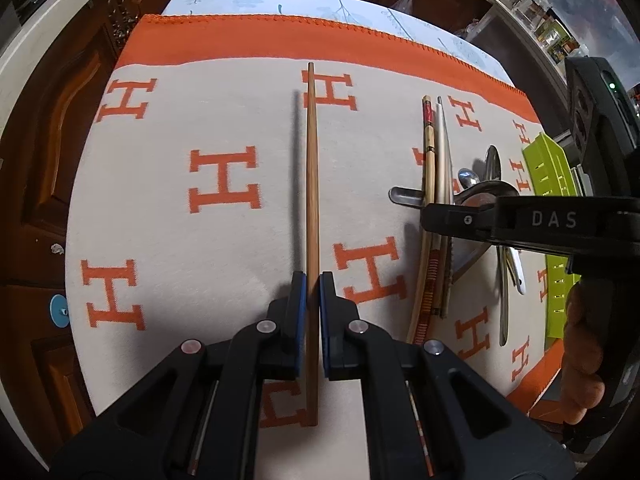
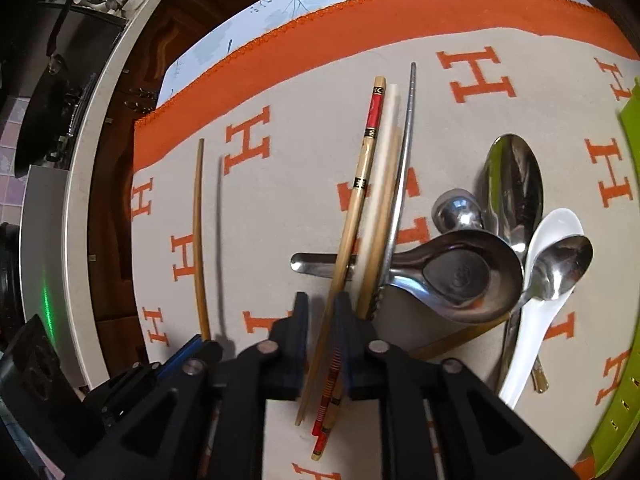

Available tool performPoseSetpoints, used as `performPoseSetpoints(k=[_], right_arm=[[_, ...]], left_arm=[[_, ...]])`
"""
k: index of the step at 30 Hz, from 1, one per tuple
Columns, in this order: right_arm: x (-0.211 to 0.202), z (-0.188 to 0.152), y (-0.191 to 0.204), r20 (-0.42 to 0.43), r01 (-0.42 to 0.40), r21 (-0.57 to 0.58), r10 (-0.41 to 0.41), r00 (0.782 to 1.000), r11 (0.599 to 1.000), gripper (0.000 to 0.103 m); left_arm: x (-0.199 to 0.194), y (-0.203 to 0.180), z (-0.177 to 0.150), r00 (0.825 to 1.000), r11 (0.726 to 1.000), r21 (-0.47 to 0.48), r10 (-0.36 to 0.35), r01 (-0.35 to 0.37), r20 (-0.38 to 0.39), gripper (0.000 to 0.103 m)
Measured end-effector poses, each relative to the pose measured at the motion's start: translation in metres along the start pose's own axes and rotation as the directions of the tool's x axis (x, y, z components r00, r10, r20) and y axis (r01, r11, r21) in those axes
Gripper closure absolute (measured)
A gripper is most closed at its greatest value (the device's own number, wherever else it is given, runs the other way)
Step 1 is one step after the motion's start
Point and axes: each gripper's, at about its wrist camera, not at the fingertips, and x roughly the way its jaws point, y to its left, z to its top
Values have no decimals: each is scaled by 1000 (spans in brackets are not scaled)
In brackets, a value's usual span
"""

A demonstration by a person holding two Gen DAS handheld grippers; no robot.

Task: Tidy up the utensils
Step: 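Grasp a red-tipped bamboo chopstick with the right tool while the left tool holds its chopstick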

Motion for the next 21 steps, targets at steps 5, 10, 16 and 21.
performPoseSetpoints(k=[5, 10, 16, 21], right_arm=[[7, -1, 5, -11, 36, 1, -36, 999, 999, 86], [12, -2, 11, 4, 81, -5, -81, 997, 997, 86], [11, -8, 12, 40, 104, -33, -102, 994, 994, 97], [-4, -25, 5, 52, 8, -65, -5, 999, 998, 97]], left_arm=[[-4, 8, -3, 1000, 1000, -17, -9, 9, 2, 99], [-7, 13, -5, 1000, 1000, -25, -8, 8, 3, 99], [-12, 13, -7, 1000, 1000, -27, -6, 6, 7, 99], [-23, 3, -10, 1000, 1000, -12, -3, 3, 18, 99]])
